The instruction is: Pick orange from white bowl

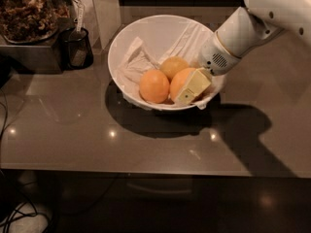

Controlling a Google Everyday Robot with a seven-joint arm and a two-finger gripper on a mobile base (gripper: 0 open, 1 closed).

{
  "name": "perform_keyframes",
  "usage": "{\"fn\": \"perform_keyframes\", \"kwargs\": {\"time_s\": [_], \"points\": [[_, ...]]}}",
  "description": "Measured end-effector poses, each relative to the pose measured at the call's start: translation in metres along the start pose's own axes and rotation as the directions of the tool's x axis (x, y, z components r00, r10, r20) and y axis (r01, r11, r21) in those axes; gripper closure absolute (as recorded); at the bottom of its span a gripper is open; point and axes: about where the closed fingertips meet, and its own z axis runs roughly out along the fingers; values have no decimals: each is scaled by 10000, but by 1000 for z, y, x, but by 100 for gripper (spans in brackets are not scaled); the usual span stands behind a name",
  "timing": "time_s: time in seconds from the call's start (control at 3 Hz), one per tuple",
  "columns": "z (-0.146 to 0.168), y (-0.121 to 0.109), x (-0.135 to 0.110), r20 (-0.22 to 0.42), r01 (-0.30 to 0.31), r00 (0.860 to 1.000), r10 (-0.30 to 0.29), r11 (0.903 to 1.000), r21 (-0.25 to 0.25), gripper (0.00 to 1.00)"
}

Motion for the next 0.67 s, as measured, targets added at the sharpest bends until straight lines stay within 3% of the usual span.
{"fn": "perform_keyframes", "kwargs": {"time_s": [0.67], "points": [[-4, 2, -3, 0, -16, 10000, 16, 10000, 25, 58]]}}
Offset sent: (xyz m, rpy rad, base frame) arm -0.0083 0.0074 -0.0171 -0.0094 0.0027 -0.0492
